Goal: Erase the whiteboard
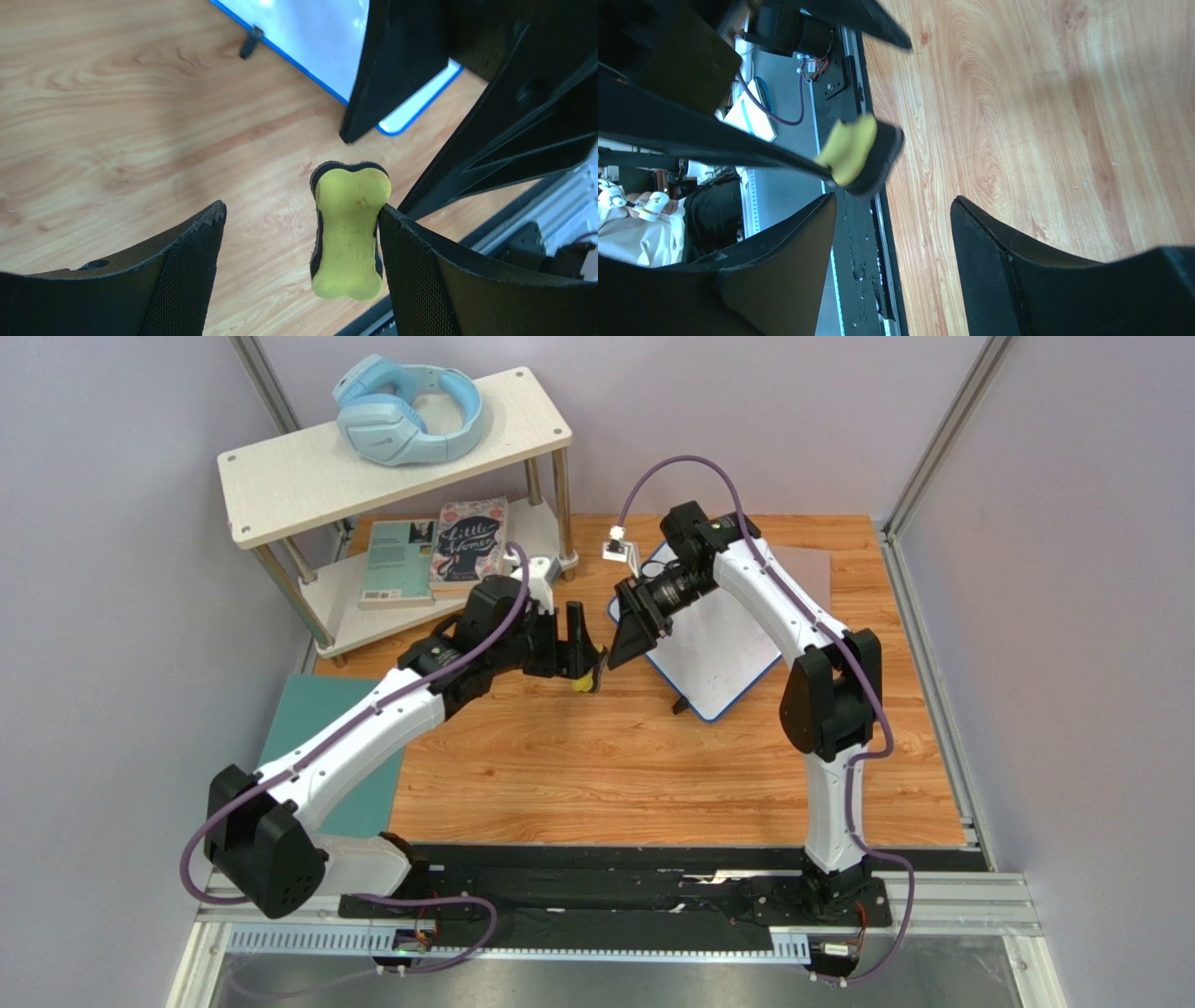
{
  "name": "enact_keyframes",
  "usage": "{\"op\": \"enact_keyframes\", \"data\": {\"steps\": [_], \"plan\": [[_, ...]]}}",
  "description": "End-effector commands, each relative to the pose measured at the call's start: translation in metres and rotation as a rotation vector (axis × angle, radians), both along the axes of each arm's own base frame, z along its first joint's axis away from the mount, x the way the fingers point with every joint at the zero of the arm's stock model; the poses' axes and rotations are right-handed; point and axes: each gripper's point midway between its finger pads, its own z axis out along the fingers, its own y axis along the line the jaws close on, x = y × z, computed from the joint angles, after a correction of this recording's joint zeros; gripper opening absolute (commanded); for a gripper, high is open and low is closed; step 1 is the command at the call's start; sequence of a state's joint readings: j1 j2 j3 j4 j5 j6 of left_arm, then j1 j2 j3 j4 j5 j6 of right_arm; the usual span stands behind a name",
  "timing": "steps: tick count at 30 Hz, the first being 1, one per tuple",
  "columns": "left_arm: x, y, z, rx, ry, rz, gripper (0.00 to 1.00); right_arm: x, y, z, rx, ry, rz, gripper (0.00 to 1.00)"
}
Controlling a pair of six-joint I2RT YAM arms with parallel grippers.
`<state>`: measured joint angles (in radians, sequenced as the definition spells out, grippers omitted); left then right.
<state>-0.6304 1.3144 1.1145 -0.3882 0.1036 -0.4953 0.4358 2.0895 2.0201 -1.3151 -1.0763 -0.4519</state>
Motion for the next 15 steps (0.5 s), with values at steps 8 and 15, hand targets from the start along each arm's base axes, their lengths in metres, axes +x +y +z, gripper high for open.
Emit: {"op": "enact_keyframes", "data": {"steps": [8, 15], "plan": [[0.011, 0.009, 0.040, -0.107, -0.115, 0.059, 0.82, -0.035, -0.011, -0.007, -0.041, 0.144, 0.056, 0.60], [0.004, -0.002, 0.027, -0.150, -0.052, 0.021, 0.81, -0.034, -0.006, 0.015, 0.023, 0.113, 0.059, 0.59]]}}
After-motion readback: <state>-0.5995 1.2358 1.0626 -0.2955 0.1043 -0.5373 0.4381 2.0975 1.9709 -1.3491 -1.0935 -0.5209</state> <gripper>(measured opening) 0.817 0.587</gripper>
